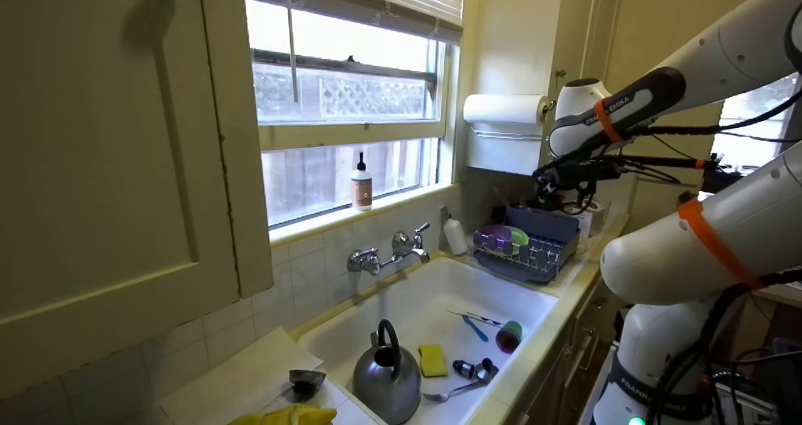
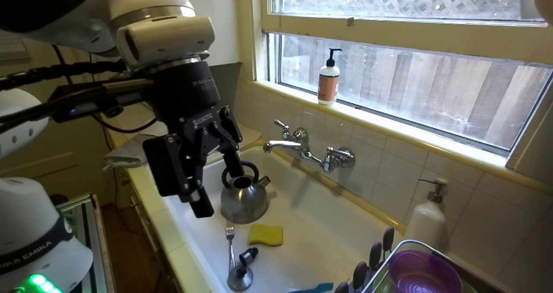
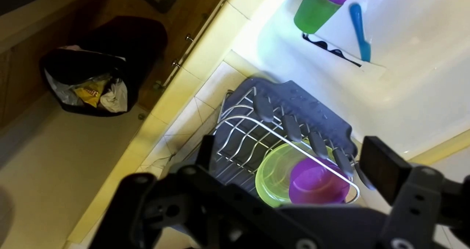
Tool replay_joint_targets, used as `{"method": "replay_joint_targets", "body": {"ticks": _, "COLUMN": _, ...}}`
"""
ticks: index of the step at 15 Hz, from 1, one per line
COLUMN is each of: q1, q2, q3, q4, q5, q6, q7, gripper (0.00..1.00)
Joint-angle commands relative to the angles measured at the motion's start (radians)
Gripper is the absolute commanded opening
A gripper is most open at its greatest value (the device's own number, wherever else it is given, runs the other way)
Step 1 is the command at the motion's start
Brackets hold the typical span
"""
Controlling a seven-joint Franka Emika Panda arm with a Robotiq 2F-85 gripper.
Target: Take the purple bowl out of the plate rack and put it into the sink the turn on the water to the faucet and put water in it
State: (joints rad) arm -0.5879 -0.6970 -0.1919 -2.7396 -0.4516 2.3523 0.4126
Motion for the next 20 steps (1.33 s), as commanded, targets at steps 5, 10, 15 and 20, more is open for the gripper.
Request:
{"method": "replay_joint_targets", "body": {"ticks": 5, "q1": -0.002, "q2": 0.146, "q3": -0.07, "q4": 0.025, "q5": -0.015, "q6": 0.281, "q7": -0.028, "gripper": 1.0}}
{"method": "replay_joint_targets", "body": {"ticks": 10, "q1": 0.132, "q2": 0.381, "q3": -0.238, "q4": 0.102, "q5": 0.261, "q6": 0.647, "q7": -0.212, "gripper": 1.0}}
{"method": "replay_joint_targets", "body": {"ticks": 15, "q1": 0.532, "q2": 0.449, "q3": -0.528, "q4": 0.244, "q5": 0.614, "q6": 0.533, "q7": -0.505, "gripper": 1.0}}
{"method": "replay_joint_targets", "body": {"ticks": 20, "q1": 0.661, "q2": 0.611, "q3": -0.682, "q4": 0.417, "q5": 0.759, "q6": 0.386, "q7": -0.652, "gripper": 1.0}}
